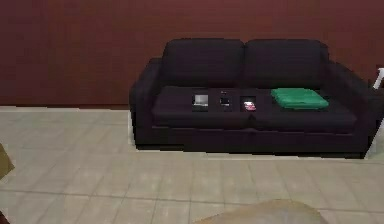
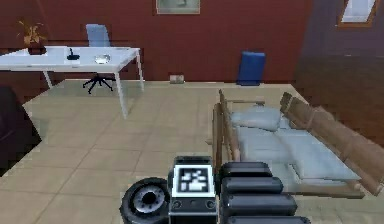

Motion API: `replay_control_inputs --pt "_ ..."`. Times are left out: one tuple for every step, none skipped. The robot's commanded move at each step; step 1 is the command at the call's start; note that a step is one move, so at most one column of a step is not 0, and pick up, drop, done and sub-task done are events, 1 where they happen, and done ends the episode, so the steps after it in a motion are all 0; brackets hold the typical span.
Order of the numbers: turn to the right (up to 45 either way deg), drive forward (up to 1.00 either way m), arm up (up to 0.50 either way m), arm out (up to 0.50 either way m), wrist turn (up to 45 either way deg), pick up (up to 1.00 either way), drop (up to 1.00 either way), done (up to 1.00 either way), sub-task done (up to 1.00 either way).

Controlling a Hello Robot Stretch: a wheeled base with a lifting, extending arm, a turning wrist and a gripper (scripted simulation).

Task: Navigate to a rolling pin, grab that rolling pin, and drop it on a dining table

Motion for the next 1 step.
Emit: replay_control_inputs --pt "45.0 0.00 0.00 0.00 0.0 0.00 0.00 0.00 0.00"
